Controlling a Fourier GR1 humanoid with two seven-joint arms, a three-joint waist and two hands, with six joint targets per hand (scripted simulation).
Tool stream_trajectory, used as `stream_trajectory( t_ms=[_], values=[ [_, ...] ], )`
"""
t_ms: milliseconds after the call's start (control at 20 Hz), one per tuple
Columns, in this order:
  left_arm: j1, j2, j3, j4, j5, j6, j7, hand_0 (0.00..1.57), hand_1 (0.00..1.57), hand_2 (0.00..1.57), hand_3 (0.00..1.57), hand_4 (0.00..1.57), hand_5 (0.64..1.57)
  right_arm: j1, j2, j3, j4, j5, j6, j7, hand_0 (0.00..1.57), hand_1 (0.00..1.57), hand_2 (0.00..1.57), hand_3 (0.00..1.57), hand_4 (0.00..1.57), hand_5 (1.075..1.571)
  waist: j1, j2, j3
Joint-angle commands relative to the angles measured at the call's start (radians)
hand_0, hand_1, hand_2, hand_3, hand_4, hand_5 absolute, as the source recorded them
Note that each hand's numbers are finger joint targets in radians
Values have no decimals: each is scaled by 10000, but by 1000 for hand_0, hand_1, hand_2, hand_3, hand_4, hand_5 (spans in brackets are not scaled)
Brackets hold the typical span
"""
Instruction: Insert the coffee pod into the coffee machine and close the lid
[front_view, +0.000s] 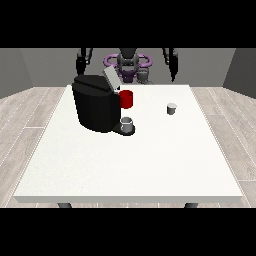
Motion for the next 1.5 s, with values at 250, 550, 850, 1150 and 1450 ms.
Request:
stream_trajectory(
  t_ms=[250, 550, 850, 1150, 1450],
  values=[
    [39, 613, 1224, 577, 1402, -1442, -1958, 0, 0, 0, 0, 265, 1571, 571, 118, 156, -198, -158, 291, 606, 0, 0, 0, 0, 128, 1571, -252, -541, -44],
    [-247, 1528, 1214, 828, 370, -1545, -1897, 0, 0, 0, 0, 213, 1571, 464, 689, -660, -169, -434, -741, -904, 0, 0, 0, 0, 145, 1571, -548, -348, -38],
    [-2059, 2334, 1913, 2391, -3, -1333, -1489, 0, 0, 0, 0, 0, 1571, -472, 950, -223, -153, -60, -1060, -944, 0, 0, 0, 0, 177, 1571, -1192, 786, -41],
    [-3032, 3010, 2106, 3900, -65, -2006, -1146, 0, 0, 0, 0, 0, 1571, -462, 1089, 73, -234, -249, -1208, -941, 0, 0, 0, 0, 192, 1571, -1335, 944, -40],
    [-4126, 3404, 2413, 5543, -282, -2014, -1181, 0, 0, 0, 0, 0, 1571, -1570, 838, -109, -298, -265, -1442, -100, 0, 0, 0, 0, 259, 1571, -1393, 1619, -42]
  ],
)
